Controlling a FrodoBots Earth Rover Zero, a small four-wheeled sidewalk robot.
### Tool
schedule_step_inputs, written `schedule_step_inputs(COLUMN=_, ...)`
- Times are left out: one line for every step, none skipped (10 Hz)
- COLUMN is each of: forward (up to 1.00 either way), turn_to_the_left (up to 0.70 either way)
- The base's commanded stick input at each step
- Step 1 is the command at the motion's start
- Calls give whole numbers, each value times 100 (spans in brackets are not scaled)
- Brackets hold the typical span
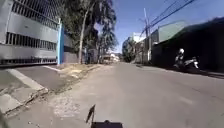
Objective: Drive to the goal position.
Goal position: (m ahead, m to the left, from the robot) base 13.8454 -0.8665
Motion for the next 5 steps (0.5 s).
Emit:
schedule_step_inputs(forward=70, turn_to_the_left=-3)
schedule_step_inputs(forward=70, turn_to_the_left=-3)
schedule_step_inputs(forward=70, turn_to_the_left=-3)
schedule_step_inputs(forward=70, turn_to_the_left=-3)
schedule_step_inputs(forward=70, turn_to_the_left=-3)
